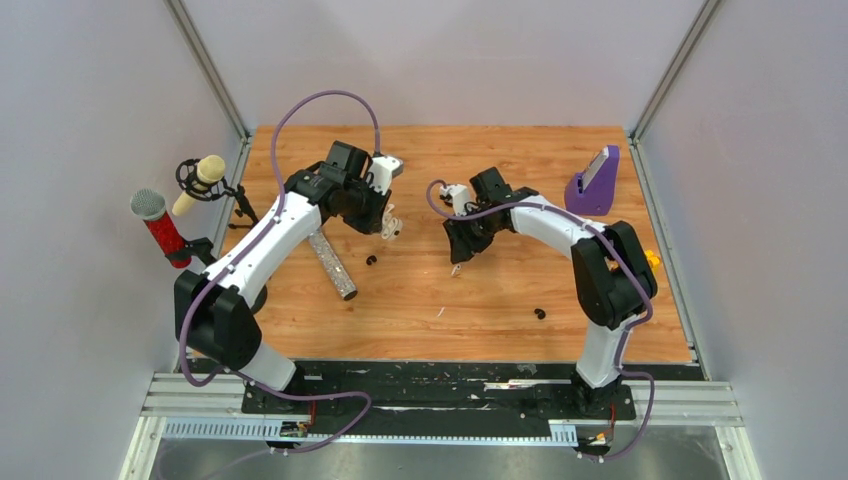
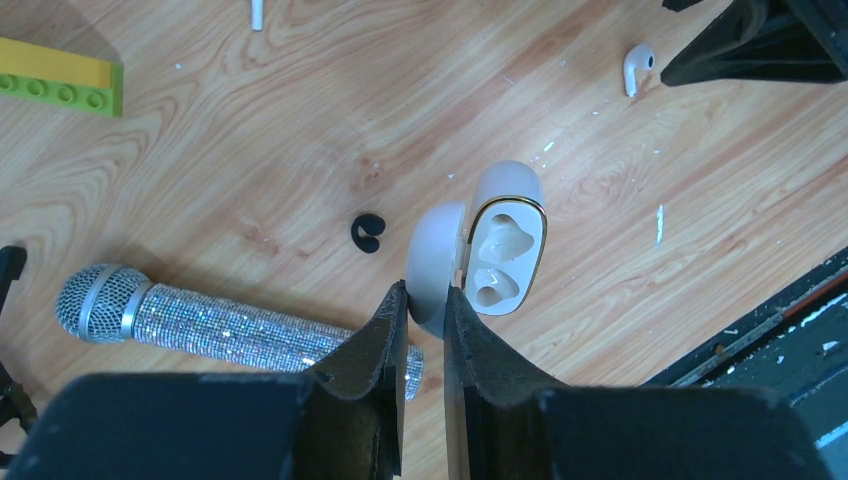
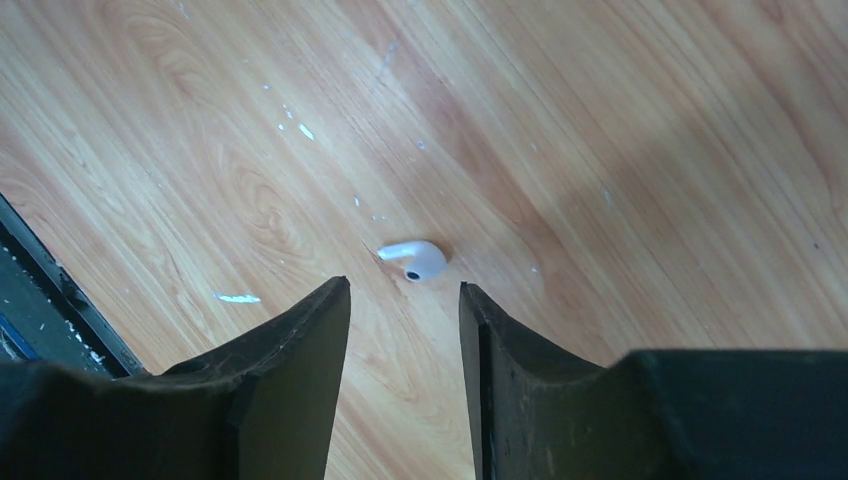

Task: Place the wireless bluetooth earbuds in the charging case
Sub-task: Adjust the charging case.

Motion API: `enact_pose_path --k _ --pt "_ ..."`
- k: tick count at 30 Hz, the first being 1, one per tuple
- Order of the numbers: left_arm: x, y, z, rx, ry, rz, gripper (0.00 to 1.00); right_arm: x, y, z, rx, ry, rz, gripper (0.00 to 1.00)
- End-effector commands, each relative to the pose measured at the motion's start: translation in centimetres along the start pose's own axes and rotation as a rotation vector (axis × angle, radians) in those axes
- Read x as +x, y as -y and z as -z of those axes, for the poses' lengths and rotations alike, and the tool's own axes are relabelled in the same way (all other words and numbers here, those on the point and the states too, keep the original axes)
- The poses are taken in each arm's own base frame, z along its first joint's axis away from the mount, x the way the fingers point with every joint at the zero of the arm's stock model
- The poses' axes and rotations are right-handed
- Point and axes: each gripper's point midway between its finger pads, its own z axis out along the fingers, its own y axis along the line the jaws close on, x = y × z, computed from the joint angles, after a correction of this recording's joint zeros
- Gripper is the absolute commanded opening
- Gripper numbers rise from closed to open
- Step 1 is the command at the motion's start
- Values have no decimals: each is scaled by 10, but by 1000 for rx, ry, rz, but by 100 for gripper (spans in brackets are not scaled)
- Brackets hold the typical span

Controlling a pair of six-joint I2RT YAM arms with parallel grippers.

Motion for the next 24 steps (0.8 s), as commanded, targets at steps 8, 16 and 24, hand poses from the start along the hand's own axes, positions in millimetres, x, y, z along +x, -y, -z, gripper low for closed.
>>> enact_pose_path --k 8,16,24 --pt "-18 3 14 -1 91 -13 12 2 -7 -24 63 -79 49 47" --pt "-18 5 18 3 104 -14 13 8 2 -31 156 -111 99 36" --pt "-19 7 18 12 110 -15 13 7 13 -33 209 -113 126 27"
